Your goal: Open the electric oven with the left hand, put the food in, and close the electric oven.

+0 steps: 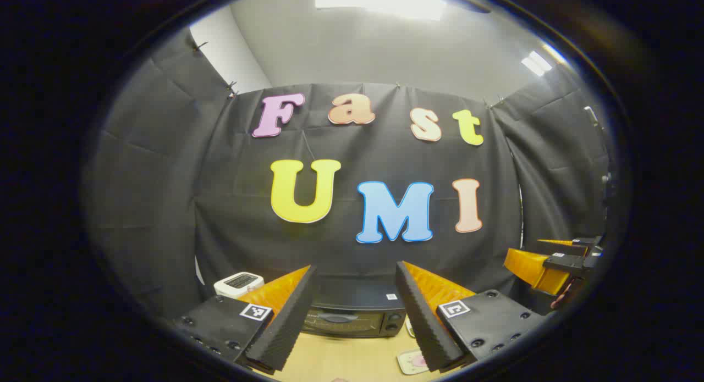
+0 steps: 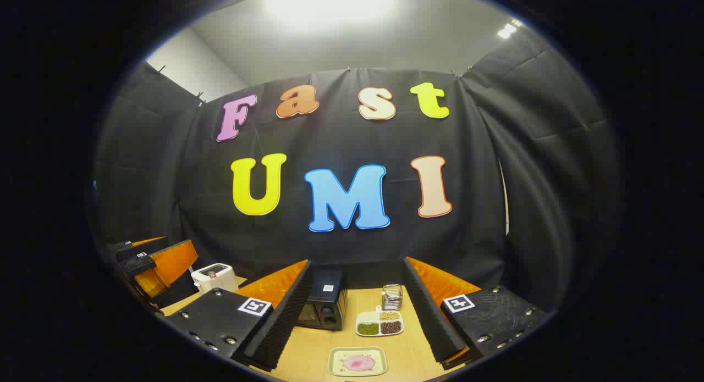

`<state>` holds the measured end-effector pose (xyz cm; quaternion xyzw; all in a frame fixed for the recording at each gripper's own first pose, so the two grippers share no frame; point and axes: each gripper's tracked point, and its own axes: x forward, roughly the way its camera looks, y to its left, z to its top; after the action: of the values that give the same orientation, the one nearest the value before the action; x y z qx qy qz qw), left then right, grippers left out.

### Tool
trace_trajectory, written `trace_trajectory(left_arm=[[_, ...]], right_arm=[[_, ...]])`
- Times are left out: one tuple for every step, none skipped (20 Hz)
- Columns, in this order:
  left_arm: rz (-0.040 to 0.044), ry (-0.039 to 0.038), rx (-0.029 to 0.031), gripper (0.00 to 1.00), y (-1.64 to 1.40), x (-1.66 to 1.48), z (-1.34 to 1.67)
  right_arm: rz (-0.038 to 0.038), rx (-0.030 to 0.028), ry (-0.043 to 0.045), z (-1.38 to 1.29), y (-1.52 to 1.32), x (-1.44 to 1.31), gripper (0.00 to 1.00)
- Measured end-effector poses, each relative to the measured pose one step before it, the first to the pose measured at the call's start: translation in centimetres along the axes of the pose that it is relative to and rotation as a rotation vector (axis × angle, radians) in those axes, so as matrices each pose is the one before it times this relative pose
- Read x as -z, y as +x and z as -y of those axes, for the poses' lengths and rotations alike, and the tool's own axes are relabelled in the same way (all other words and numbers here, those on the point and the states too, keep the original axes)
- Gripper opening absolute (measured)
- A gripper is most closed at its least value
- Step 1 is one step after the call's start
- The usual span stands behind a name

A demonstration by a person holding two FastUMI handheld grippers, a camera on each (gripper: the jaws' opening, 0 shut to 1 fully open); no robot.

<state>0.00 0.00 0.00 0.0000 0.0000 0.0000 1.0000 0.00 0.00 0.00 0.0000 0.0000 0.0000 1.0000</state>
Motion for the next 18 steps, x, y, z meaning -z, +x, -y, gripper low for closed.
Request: trace_trajectory(left_arm=[[-0.00368,-0.00471,0.00712,0.91,0.187,-0.073,-0.199],[0.00083,-0.0055,0.00693,0.91,0.187,-0.037,-0.254],[0.01005,-0.00547,0.00486,0.94,0.208,-0.194,-0.328],[0.00481,-0.00194,-0.00028,0.91,0.469,-0.07,-0.497],[-0.00625,-0.0022,-0.00057,0.94,0.398,0.2,-0.337],[-0.00389,-0.00633,0.0018,0.98,0.252,0.357,-0.129],[-0.00135,-0.00702,0.00033,0.98,0.282,0.002,-0.232],[-0.00347,-0.00652,0.00263,0.95,0.366,0.086,-0.16],[-0.00388,-0.00384,0.00483,0.94,0.347,0.047,0.003],[-0.00149,-0.00007,0.00422,0.94,0.179,0.168,-0.024],[-0.00173,0.00173,0.00307,0.94,0.204,-0.033,-0.05],[-0.00094,0.00189,0.00261,0.94,0.172,0.173,-0.095],[-0.00426,-0.00096,0.00405,0.94,0.187,0.178,-0.064],[-0.0082,-0.00192,0.00403,0.94,0.353,0.319,0.119],[-0.00907,-0.00284,0.00312,0.99,0.244,0.454,0.06],[-0.00744,-0.00275,0.0029,0.96,0.284,0.402,-0.086],[-0.00859,-0.0009,0.0013,0.94,0.373,0.377,-0.04],[-0.01101,-0.00258,0.00054,0.91,0.431,0.537,-0.102]], right_arm=[[-0.00213,0.01297,0.00484,-0.122,0.183,0.218,0.98],[-0.00523,0.01052,-0.0006,-0.216,0.225,0.119,0.98],[-0.00165,0.00567,-0.00019,-0.256,0.255,0.123,0.98],[0.00074,-0.00086,0.00125,-0.398,0.207,-0.131,0.98],[-0.00057,-0.00398,-0.00236,-0.433,0.12,-0.072,0.98],[-0.0001,-0.00585,-0.00393,-0.265,0.14,0.008,0.98],[0.00079,0.00116,-0.00523,0.016,0.159,0.025,0.98],[0.00281,0.00589,-0.00351,0.059,0.135,-0.15,0.98],[0.0033,0.00612,0.0008,0.012,0.001,0.021,0.98],[0.00255,0.00225,0.00231,-0.027,-0.002,-0.064,0.98],[0.00107,0.00265,0.00138,-0.075,0.03,0.116,0.98],[-0.00042,0.00067,-0.00134,-0.095,0.079,0.011,0.98],[-0.00157,-0.00074,-0.00237,-0.037,0.005,0.18,0.98],[-0.00093,0.00079,-0.00284,-0.018,0.072,0.109,0.98],[-0.00262,0.00108,-0.00154,0.006,0.093,0.107,0.98],[-0.00239,-0.00083,0.00085,-0.025,0.056,0.123,0.98],[-0.0047,0.00145,0.00002,-0.002,0.003,0.287,0.98],[-0.00482,0.00162,-0.00073,0.033,0.101,0.171,0.98]])
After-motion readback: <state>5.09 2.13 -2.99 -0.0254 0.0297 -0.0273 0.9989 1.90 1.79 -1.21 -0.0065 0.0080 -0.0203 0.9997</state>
